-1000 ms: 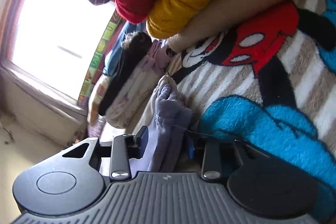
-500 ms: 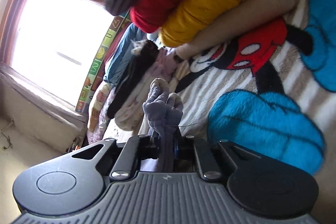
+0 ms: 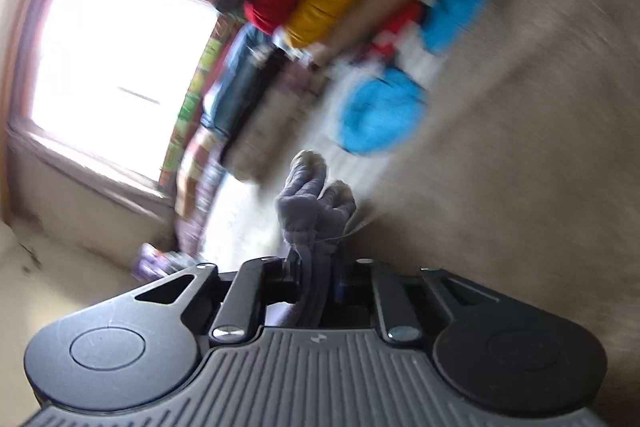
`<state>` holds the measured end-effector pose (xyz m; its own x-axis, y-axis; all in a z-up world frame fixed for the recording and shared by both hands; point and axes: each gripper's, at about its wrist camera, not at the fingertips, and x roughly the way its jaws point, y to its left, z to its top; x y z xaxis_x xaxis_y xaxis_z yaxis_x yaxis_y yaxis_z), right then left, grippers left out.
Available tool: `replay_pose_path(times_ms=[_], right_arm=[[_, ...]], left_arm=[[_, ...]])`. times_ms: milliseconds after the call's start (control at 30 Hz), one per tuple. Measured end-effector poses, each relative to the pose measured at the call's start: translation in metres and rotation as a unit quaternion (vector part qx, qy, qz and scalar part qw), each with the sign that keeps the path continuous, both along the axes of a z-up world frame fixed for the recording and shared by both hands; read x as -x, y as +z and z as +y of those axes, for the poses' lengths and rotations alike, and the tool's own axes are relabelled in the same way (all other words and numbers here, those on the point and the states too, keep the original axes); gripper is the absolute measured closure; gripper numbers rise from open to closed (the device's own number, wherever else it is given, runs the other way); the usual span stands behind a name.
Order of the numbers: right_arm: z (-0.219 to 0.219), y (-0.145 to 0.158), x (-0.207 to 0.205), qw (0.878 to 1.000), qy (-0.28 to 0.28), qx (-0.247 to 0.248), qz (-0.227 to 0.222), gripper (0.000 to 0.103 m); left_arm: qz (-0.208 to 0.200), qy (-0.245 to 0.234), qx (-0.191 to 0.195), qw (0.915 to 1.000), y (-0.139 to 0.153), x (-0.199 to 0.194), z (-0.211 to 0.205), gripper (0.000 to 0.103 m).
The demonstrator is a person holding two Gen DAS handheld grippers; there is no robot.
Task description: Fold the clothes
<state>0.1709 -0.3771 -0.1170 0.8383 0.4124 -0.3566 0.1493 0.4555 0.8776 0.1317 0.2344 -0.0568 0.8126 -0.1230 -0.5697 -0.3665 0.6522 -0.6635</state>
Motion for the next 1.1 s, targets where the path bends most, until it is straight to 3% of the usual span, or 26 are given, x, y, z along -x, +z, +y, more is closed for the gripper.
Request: replay_pose_path(times_ms=[67, 167, 333, 467, 533, 567, 600, 633, 667, 733, 800, 833, 900, 967, 1100], right_arm=[[-0.002, -0.002, 0.011, 1.000, -0.004, 0.014, -0.019, 0.077], [0.002, 0.026, 0.033, 0.992, -0.031, 0.107, -0.050, 0.060], [0.020, 0.063, 0.053, 0.955, -0.059, 0.263, -0.122, 0.059], [0.051, 0.071, 0.038, 0.929, 0.044, 0.322, -0.176, 0.059], [0.065, 0.065, 0.024, 0.927, 0.081, 0.321, -0.176, 0.059], [0.072, 0.059, 0.015, 0.925, 0.097, 0.327, -0.166, 0.058], [0.076, 0.052, 0.006, 0.924, 0.111, 0.337, -0.142, 0.058], [0.077, 0.044, 0.000, 0.927, 0.118, 0.337, -0.116, 0.060], [0.075, 0.041, -0.002, 0.930, 0.120, 0.333, -0.104, 0.061], [0.074, 0.048, 0.001, 0.929, 0.119, 0.333, -0.113, 0.058], [0.071, 0.051, -0.001, 0.930, 0.118, 0.326, -0.123, 0.055], [0.069, 0.052, -0.002, 0.931, 0.117, 0.321, -0.128, 0.050], [0.064, 0.051, -0.007, 0.936, 0.115, 0.307, -0.131, 0.047], [0.055, 0.040, -0.020, 0.950, 0.110, 0.271, -0.109, 0.053], [0.041, 0.028, -0.029, 0.965, 0.096, 0.222, -0.101, 0.063]], left_arm=[[-0.017, 0.022, -0.046, 0.9985, 0.014, 0.016, 0.001, 0.063], [-0.061, 0.051, -0.138, 0.9872, 0.039, 0.040, -0.006, 0.063], [-0.130, -0.019, -0.190, 0.9729, 0.049, 0.031, -0.037, 0.063], [-0.159, -0.075, -0.222, 0.9591, 0.043, 0.000, -0.061, 0.063], [-0.137, -0.093, -0.206, 0.9645, 0.032, -0.021, -0.056, 0.063], [-0.099, -0.102, -0.196, 0.9702, 0.021, -0.036, -0.052, 0.063], [-0.056, -0.102, -0.193, 0.9742, 0.011, -0.048, -0.047, 0.071], [-0.043, -0.093, -0.195, 0.9753, 0.006, -0.051, -0.044, 0.080], [-0.036, -0.091, -0.195, 0.9760, 0.006, -0.053, -0.042, 0.080], [-0.063, -0.106, -0.192, 0.9736, 0.022, -0.054, -0.045, 0.080], [-0.107, -0.120, -0.164, 0.9734, 0.034, -0.056, -0.042, 0.067], [-0.109, -0.115, -0.137, 0.9778, 0.033, -0.061, -0.035, 0.052], [-0.070, -0.085, -0.101, 0.9888, 0.015, -0.076, -0.017, 0.052], [-0.040, -0.048, -0.073, 0.9954, -0.004, -0.083, 0.002, 0.088], [-0.038, -0.027, -0.031, 0.9984, -0.012, -0.080, 0.020, 0.097]])
